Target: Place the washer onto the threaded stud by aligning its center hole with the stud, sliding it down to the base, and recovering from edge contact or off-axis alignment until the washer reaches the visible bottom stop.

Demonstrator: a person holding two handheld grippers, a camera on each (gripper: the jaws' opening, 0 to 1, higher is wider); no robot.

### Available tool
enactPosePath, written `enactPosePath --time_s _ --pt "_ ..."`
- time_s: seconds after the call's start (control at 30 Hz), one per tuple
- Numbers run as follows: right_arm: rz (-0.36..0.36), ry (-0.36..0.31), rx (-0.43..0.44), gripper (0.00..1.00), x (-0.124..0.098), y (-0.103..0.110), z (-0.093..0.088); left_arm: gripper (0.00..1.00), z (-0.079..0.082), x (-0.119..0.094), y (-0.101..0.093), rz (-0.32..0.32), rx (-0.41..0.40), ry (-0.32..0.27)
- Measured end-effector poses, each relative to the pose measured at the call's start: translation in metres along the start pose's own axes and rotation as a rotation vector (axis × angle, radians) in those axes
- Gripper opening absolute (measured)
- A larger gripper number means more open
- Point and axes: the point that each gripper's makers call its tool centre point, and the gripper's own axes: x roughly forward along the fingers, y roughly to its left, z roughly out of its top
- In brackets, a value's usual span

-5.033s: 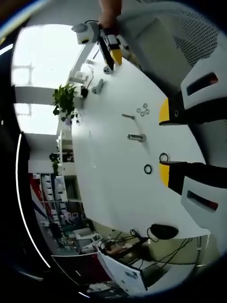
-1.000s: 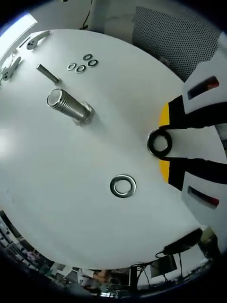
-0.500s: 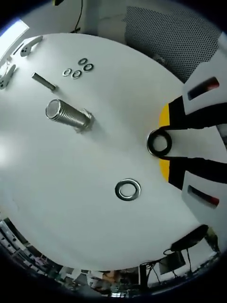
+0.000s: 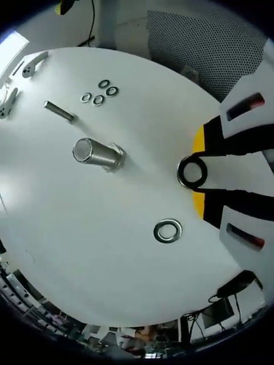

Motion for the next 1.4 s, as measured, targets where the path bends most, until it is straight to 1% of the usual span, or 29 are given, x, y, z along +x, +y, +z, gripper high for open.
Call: enactPosePath --time_s 0.1,0.23,0.37,0.47,0.67,0.83,0.97,1.03,1.13,1.23,1.4 --pt "0.001 0.002 -0.001 0.37 0.000 0.000 0.000 0.19 0.012 -0.010 -0.001 0.007 0.038 -0.031" --pt "-0.004 0.002 0.004 0.37 0.000 -0.001 -0.001 0.19 0.022 -0.020 0.004 0.018 0.067 -0.050" --pt "-0.003 -0.001 0.003 0.37 0.000 -0.001 0.000 0.19 0.035 -0.031 0.002 0.018 0.091 -0.073" --pt "-0.003 -0.008 0.006 0.37 -0.001 -0.001 0.001 0.19 0.046 -0.040 0.001 0.022 0.125 -0.087" --pt "-0.004 -0.012 0.008 0.37 -0.001 -0.001 0.001 0.19 0.064 -0.048 -0.001 0.018 0.162 -0.105" --pt "-0.005 -0.015 0.010 0.37 -0.001 -0.001 0.002 0.19 0.080 -0.051 -0.008 0.019 0.209 -0.112" --pt "-0.003 -0.019 0.010 0.37 -0.001 -0.001 0.002 0.19 0.087 -0.049 -0.014 0.009 0.213 -0.128" --pt "-0.001 -0.017 0.007 0.37 -0.001 -0.001 0.002 0.19 0.088 -0.046 -0.018 0.012 0.230 -0.122" --pt "0.001 -0.013 0.001 0.37 0.000 0.000 0.002 0.19 0.089 -0.045 -0.018 0.010 0.236 -0.117" --pt "0.000 -0.016 0.001 0.37 -0.001 0.000 0.002 0.19 0.090 -0.043 -0.015 0.014 0.230 -0.115" --pt "0.000 -0.018 0.003 0.37 -0.001 -0.001 0.002 0.19 0.093 -0.041 -0.017 0.012 0.240 -0.110"
